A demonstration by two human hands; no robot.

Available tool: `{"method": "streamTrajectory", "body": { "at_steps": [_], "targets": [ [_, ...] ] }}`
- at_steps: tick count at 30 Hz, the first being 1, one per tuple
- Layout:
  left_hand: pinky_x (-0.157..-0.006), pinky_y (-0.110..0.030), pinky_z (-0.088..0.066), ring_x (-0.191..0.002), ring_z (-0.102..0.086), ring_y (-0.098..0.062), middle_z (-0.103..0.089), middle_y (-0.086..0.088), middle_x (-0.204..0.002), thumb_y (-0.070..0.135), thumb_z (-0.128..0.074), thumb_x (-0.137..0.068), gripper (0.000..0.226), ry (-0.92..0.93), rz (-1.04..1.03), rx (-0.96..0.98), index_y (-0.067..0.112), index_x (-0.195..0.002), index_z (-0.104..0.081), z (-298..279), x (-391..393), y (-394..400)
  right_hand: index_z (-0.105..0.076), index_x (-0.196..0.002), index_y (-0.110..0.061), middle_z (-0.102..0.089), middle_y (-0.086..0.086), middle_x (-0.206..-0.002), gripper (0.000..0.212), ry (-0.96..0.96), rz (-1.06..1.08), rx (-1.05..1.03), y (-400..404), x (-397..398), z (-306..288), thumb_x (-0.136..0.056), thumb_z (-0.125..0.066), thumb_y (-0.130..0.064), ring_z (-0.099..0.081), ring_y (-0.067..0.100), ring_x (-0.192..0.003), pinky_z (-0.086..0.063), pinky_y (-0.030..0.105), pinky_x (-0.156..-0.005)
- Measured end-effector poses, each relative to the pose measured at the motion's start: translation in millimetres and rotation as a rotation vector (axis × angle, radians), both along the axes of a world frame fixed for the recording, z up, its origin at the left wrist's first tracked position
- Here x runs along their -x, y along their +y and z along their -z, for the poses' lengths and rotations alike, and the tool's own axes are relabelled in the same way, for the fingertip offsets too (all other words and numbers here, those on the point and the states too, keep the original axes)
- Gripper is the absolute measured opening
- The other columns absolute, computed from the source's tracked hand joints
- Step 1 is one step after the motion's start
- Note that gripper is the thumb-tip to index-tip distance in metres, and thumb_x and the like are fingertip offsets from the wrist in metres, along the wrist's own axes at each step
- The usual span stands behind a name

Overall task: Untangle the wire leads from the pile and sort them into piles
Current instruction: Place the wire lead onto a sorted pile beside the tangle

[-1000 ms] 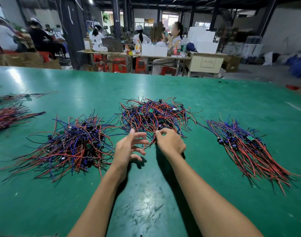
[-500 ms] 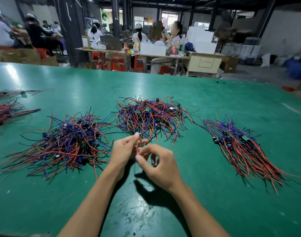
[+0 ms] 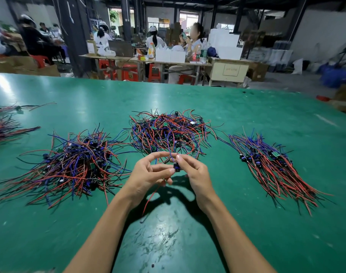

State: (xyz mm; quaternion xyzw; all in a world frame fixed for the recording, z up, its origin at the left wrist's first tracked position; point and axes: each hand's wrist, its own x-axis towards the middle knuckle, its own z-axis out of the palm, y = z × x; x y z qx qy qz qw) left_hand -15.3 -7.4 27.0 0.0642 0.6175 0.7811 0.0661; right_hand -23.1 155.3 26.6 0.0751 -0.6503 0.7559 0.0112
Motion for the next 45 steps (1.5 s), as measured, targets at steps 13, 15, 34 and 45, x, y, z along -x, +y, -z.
{"method": "streamTrajectory", "body": {
  "at_steps": [13,15,34,45],
  "targets": [
    [-0.067,-0.023,-0.057,-0.069,-0.068,-0.017,-0.076,-0.013,-0.093,0.000,-0.075,-0.083,0.038,0.057,-0.046,0.061,0.007,-0.120,-0.071,-4.2,-5.6,2.9,-0.079,-0.100,-0.014,-0.077,-0.006,-0.081,0.013,0.012,0.128,0.035,3.4,4.7,5.8,-0.096,-0.069,-0.020,-0.059,-0.004,-0.065,-0.044,0.008,-0.061],
    [-0.072,-0.024,-0.058,-0.072,-0.068,-0.017,-0.076,-0.014,-0.096,0.003,-0.075,-0.080,0.038,0.103,-0.144,-0.013,0.006,-0.118,-0.071,-14.5,-4.3,-5.7,-0.079,-0.101,-0.017,-0.078,0.000,-0.084,0.021,-0.046,0.172,-0.003,4.2,8.8,8.2,-0.100,-0.061,-0.029,-0.054,0.000,-0.063,-0.042,0.010,-0.055],
    [-0.122,-0.045,-0.011,-0.150,-0.022,-0.026,-0.034,-0.011,-0.160,0.044,-0.044,-0.103,0.040,0.243,-0.634,1.795,0.029,-0.134,-0.064,3.9,29.7,-117.9,-0.056,-0.135,-0.015,-0.053,0.003,-0.128,0.042,0.267,0.482,-0.919,-5.0,22.4,20.8,-0.095,-0.061,-0.027,-0.045,0.023,-0.122,-0.038,0.038,-0.103],
    [-0.115,-0.043,-0.011,-0.150,-0.015,-0.029,-0.026,-0.016,-0.161,0.028,-0.063,-0.093,0.023,0.469,-0.728,1.510,0.022,-0.114,-0.071,-12.4,25.1,-54.1,-0.077,-0.099,-0.009,-0.074,0.012,-0.100,0.023,-0.091,0.703,-0.609,13.8,71.4,23.2,-0.097,-0.063,-0.027,-0.064,0.028,-0.089,-0.038,0.026,-0.074]
  ]
}}
